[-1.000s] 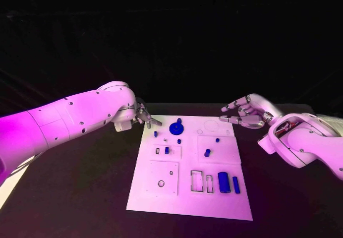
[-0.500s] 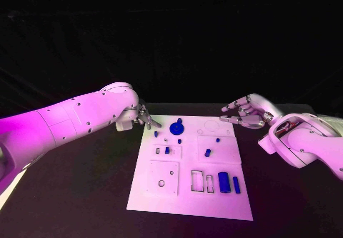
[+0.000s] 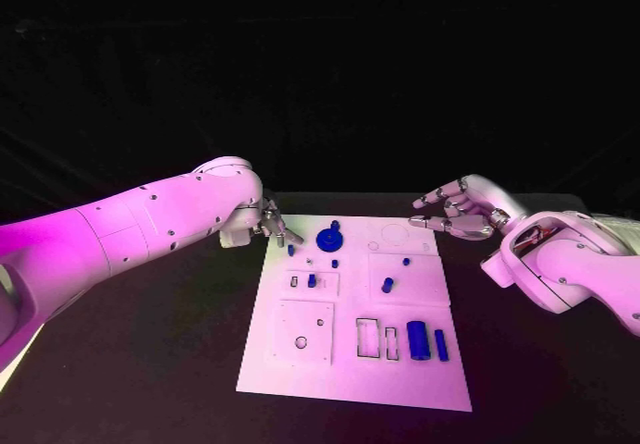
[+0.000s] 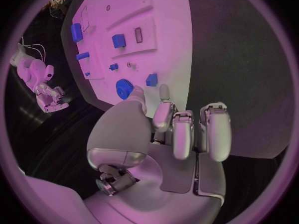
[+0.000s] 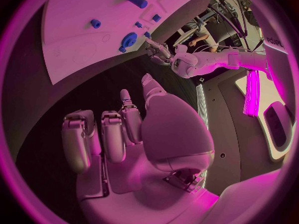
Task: Assemble the parts on the task board
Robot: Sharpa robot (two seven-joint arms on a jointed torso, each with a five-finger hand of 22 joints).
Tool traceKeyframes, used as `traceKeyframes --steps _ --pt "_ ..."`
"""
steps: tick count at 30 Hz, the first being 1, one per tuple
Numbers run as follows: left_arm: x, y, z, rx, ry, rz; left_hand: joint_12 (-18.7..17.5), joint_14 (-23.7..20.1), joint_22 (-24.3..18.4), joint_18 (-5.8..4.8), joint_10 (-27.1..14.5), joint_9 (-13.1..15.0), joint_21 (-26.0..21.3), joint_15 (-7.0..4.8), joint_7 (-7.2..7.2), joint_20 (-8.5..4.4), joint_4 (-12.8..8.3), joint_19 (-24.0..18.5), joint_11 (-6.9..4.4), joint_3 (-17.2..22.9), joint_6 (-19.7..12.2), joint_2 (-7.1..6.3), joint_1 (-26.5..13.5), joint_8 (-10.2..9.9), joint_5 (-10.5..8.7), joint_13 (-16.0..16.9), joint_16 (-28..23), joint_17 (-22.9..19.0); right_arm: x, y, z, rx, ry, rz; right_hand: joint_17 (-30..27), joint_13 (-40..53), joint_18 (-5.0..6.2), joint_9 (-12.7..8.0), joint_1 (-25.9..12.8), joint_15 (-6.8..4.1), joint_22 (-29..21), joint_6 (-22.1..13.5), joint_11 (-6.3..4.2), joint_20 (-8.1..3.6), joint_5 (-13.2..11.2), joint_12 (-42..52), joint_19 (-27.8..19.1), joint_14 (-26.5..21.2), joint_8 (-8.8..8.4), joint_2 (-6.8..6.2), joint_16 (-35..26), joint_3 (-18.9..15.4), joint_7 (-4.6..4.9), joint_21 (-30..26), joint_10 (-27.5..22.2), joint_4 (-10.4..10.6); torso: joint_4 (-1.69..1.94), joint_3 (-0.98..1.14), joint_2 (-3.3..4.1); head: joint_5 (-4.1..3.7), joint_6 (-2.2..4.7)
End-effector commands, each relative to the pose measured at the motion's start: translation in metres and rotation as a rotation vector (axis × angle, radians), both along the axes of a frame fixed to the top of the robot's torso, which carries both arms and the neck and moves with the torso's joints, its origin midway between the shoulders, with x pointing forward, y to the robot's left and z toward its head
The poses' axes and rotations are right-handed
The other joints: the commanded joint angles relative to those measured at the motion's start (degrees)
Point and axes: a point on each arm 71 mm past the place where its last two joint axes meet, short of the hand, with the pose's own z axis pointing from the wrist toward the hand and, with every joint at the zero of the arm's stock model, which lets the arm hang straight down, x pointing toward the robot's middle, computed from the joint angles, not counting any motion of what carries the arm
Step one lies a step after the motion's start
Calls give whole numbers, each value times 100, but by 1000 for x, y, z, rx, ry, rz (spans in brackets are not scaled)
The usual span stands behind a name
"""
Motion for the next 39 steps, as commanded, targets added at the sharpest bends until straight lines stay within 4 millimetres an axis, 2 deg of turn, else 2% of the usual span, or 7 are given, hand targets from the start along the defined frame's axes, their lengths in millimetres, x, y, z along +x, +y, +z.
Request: traceKeyframes --steps 1,12,22,32,35,39 --pt "-2 -5 -4 -6 25 -31 35 594 806 -56 17 7 32 -14 -14 -11 -27 275 -9 0 3 12 62 34 -13 6 18 1508 0 2 0 -8 -1 15 1198 693 -39 6 -4 28 1508 26 1 11 45 -3 600 513 13 3 -19 -36 -13 24 -36 15 0 0 3 -1 -2" --pt "-3 -9 -7 -28 25 -35 39 594 811 -56 17 10 32 -14 -15 -12 -19 276 -10 30 6 146 173 45 -11 7 18 1508 0 2 -1 -8 0 16 1200 692 -39 6 1 27 1508 25 1 11 48 -4 600 514 13 6 -18 -36 -13 24 -37 13 2 0 0 -9 -5" --pt "-2 -7 -7 -36 24 -29 44 594 809 -55 19 17 30 -16 -20 -12 -40 274 -13 45 16 188 252 59 -12 12 18 1508 0 2 -1 -9 2 17 1200 692 -39 6 1 27 1508 25 1 11 48 -4 600 514 13 6 -18 -36 -13 24 -37 13 2 1 -1 -8 -8" --pt "-3 -8 -9 -62 63 -39 30 594 790 -50 6 38 14 -20 -25 -18 -185 261 -19 183 0 336 632 84 -13 -4 18 1508 2 1 -2 -9 5 13 1202 694 -39 7 9 27 1508 26 0 11 52 2 600 514 13 11 -17 -38 -13 24 -34 13 3 -3 0 -8 -10" --pt "-2 -6 -9 -66 63 -31 33 594 788 -49 7 43 12 -21 -29 -19 -208 259 -21 215 6 382 691 92 -13 -1 18 1508 2 0 -2 -9 6 10 1202 694 -39 7 9 27 1508 26 0 11 52 2 600 514 13 11 -17 -38 -13 24 -34 13 6 2 2 -1 -16" --pt "-1 -3 -9 -69 63 -21 36 594 774 -45 9 71 1 -29 -47 -25 -261 252 -35 289 23 495 812 127 -19 1 18 1508 2 -1 -2 -10 7 4 1203 694 -39 7 12 27 1508 27 0 11 53 2 600 514 13 14 -17 -39 -13 24 -34 13 6 0 0 4 -30"
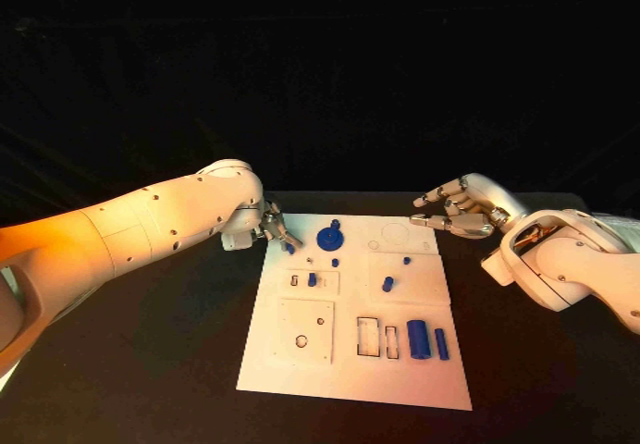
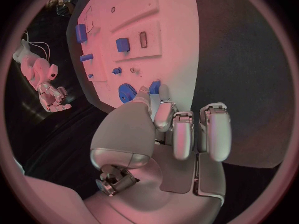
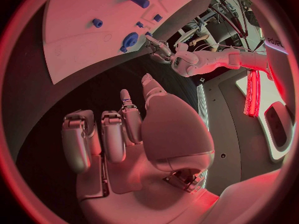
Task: Assemble the parts on the task board
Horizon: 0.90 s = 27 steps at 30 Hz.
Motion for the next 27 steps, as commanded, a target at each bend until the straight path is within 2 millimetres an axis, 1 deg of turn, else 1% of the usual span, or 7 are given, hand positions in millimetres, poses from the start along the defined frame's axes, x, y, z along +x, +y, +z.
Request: traceKeyframes --steps 1,5,10,12,20,24,27 --pt "-1 -1 -1 -21 22 -13 15 595 772 -44 20 24 -1 -33 -39 -27 -40 250 -49 68 11 61 128 45 -23 10 18 1509 0 0 -1 -8 5 8 1200 695 -38 9 12 27 1510 26 0 11 30 2 600 515 13 14 -17 -23 -13 24 -34 -3 2 0 2 5 -15" --pt "-1 -1 -2 -35 38 -19 18 595 779 -46 23 76 1 -52 -69 -44 -174 253 -74 164 10 160 329 96 -33 14 18 1509 0 0 -1 -9 6 6 1200 695 -38 9 12 27 1510 26 0 11 30 2 600 515 13 14 -17 -23 -13 24 -34 -3 3 -2 0 6 -25" --pt "-1 -2 -2 -60 52 -27 -3 595 835 -59 17 145 33 -85 -115 -81 -411 277 -119 354 -17 314 666 149 -53 -7 18 1509 1 0 -1 -9 7 6 1200 695 -38 9 12 27 1510 26 0 11 30 2 600 515 13 14 -17 -23 -13 24 -34 -3 2 1 -2 18 -30" --pt "-1 -2 -2 -73 49 -21 -7 595 841 -60 18 163 36 -93 -119 -96 -469 278 -124 400 -36 340 740 158 -57 -10 18 1509 2 0 -2 -10 8 6 1200 695 -38 9 12 27 1510 26 0 11 30 2 600 515 13 14 -17 -23 -13 24 -34 -3 2 2 -2 22 -29" --pt "0 1 0 -132 21 21 -21 595 829 -58 20 217 27 -99 -121 -122 -584 270 -127 473 -75 360 849 193 -57 -24 18 1509 2 0 -2 -11 9 4 1197 695 -38 10 17 26 1510 28 0 10 32 5 600 514 13 21 -18 -25 -13 24 -32 -1 1 3 -2 26 -29" --pt "-3 2 1 -148 9 27 -34 595 827 -57 17 238 25 -101 -123 -129 -632 268 -130 493 -89 343 883 204 -57 -38 18 1509 2 -1 -2 -11 10 4 1197 695 -38 10 17 26 1510 28 0 10 32 5 600 514 13 21 -18 -25 -13 24 -32 -1 1 0 -2 28 -26" --pt "-6 2 3 -163 -3 23 -54 595 836 -59 11 257 29 -107 -131 -137 -715 272 -138 530 -110 297 953 208 -57 -58 18 1509 2 -1 -2 -11 10 4 1197 695 -38 10 17 26 1510 28 0 10 32 5 600 514 13 21 -18 -25 -13 24 -32 -1 2 2 -3 30 -27"
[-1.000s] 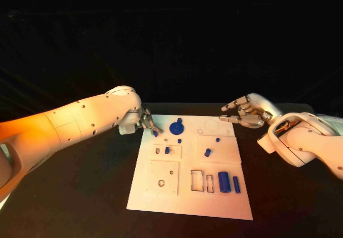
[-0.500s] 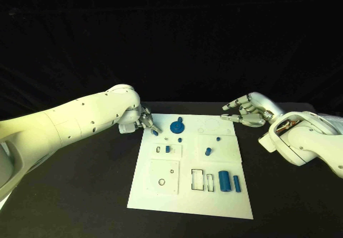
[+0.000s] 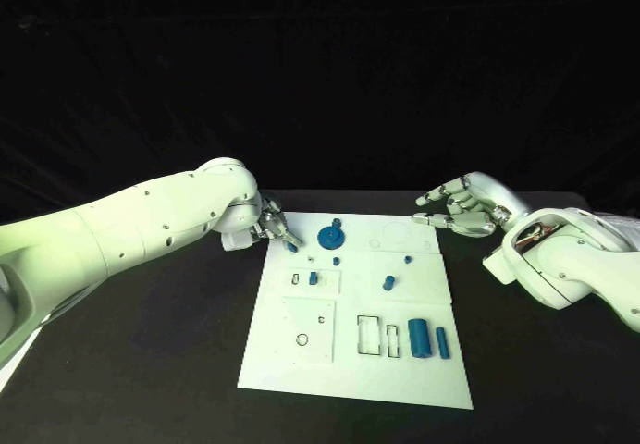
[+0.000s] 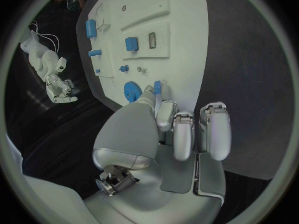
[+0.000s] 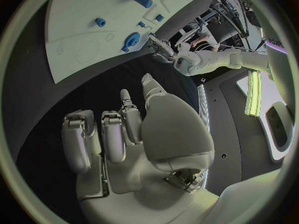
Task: Assemble the parts on the task board
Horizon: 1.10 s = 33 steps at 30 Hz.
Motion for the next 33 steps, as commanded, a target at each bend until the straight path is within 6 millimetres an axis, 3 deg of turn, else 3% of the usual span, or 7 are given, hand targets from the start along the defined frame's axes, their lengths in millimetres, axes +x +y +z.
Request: traceKeyframes --steps 1,15,29,33 --pt "-4 -3 3 -59 -29 4 -15 611 840 -61 24 52 32 -44 -25 -56 -97 273 -77 22 -40 175 330 21 9 -22 18 1510 0 1 -1 -7 6 11 1199 695 -38 5 17 26 1506 28 0 10 32 4 600 514 14 22 -18 -26 -13 24 -33 0 2 2 -1 5 -5" --pt "-31 -3 11 -4 -179 -97 19 611 970 -92 93 5 113 -60 -38 -76 -335 338 -94 295 48 -82 523 -100 12 37 18 1510 -1 0 -1 -6 7 9 1198 692 -38 6 15 26 1506 30 0 10 32 1 600 514 14 33 -19 -30 -13 24 -34 8 3 -4 -1 21 -19" --pt "-57 -5 3 1 -206 -122 19 611 1040 -108 169 -88 156 -51 -26 -67 -378 373 -87 819 229 -355 416 -311 13 60 18 1510 -1 -1 -1 -6 7 8 1198 692 -38 6 15 26 1506 30 0 10 32 1 600 514 14 33 -19 -30 -13 24 -34 8 0 -8 4 63 -49" --pt "-64 -8 -2 3 -191 -131 23 611 1043 -108 177 -90 157 -50 -25 -66 -375 374 -87 882 241 -375 392 -326 13 67 18 1510 -1 0 -1 -6 7 9 1198 692 -38 6 15 26 1506 30 0 10 32 1 600 514 14 33 -19 -30 -13 24 -34 8 -3 -7 6 67 -66"
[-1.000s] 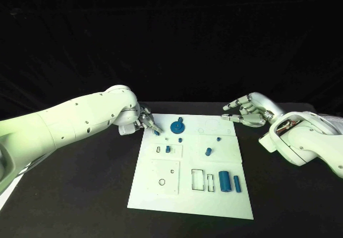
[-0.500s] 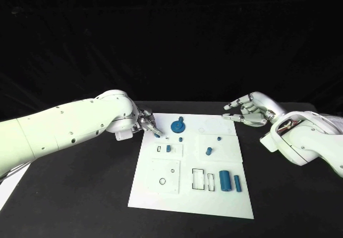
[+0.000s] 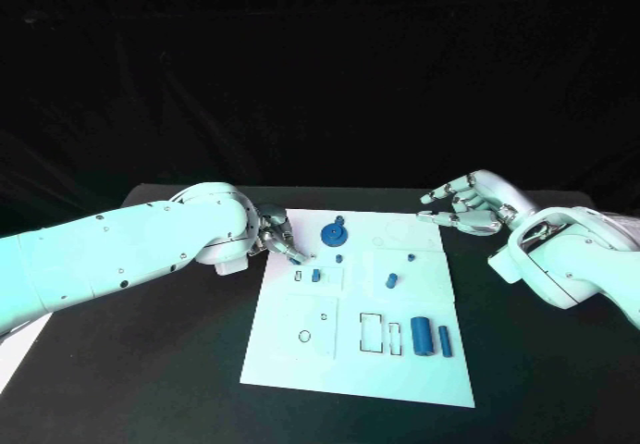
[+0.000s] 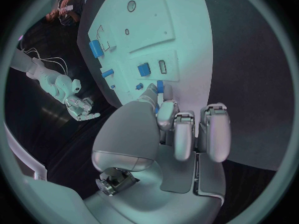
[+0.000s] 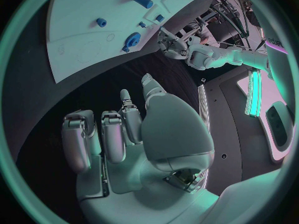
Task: Assemble the parts on the task board
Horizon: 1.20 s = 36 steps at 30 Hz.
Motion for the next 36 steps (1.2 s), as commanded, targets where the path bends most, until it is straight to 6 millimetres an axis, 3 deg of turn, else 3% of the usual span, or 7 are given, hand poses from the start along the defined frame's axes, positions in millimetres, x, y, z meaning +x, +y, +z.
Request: traceKeyframes --steps 1,13,36 --pt "-4 -2 -2 8 -15 -1 35 591 1038 -108 155 0 39 -36 -137 -25 -402 374 -107 442 166 -15 32 -23 13 53 18 1506 0 1 -1 -5 6 11 1199 692 -39 8 15 26 1508 30 0 10 32 1 600 514 14 33 -19 -30 -13 24 -34 8 -2 0 4 11 -19" --pt "-12 -3 -12 51 45 -10 30 591 1022 -103 166 8 26 -33 -136 -23 -379 365 -105 630 197 -85 -70 -55 12 55 18 1506 -1 2 -1 -5 6 12 1199 692 -39 8 15 26 1508 30 0 10 32 1 600 514 14 33 -19 -30 -13 24 -34 8 -8 6 1 26 -59" --pt "-11 -2 -20 83 83 -11 30 591 1024 -104 169 14 27 -33 -138 -22 -373 365 -106 676 204 -99 -96 -59 12 57 18 1506 -1 2 -1 -5 6 14 1199 692 -39 8 15 26 1508 30 0 10 32 1 600 514 14 33 -19 -30 -13 24 -34 8 -4 6 0 17 -89"
